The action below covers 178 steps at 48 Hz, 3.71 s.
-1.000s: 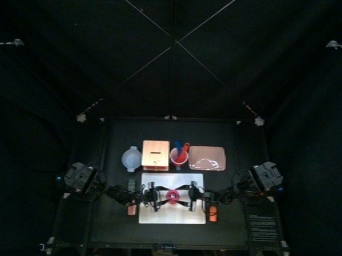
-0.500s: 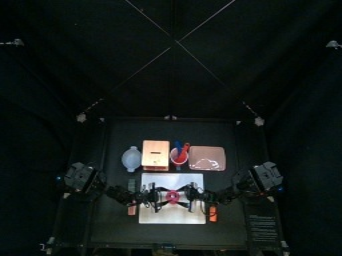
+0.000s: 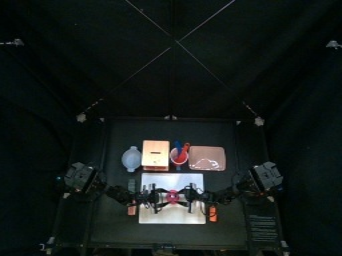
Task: Get the cutter from the drawer then cut the dough then place the extra dough in the bowl
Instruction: Cut the dough
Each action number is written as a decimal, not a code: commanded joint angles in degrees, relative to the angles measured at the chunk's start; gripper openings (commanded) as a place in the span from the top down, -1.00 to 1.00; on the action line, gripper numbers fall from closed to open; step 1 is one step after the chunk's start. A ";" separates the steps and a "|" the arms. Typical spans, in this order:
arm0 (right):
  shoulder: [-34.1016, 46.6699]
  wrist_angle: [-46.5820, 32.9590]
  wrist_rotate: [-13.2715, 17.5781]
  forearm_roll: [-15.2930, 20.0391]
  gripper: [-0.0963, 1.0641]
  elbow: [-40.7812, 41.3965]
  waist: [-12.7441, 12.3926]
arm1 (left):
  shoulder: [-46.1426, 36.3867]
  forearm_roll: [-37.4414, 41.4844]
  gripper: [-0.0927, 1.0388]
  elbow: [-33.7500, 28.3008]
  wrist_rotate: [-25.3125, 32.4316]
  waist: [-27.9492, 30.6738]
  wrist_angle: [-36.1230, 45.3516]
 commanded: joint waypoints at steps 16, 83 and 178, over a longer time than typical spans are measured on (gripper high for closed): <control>-1.49 2.55 0.18 -0.35 -0.35 -1.41 -1.14 | -0.62 0.18 -0.68 -0.09 0.18 0.09 -0.09; 0.00 11.78 0.79 0.18 0.05 -0.88 -2.55 | -0.62 3.43 -0.19 0.53 0.18 1.41 12.04; 4.75 31.20 0.88 0.79 0.05 -3.60 -1.67 | 5.63 -1.49 -0.18 -2.55 -0.09 -4.48 21.36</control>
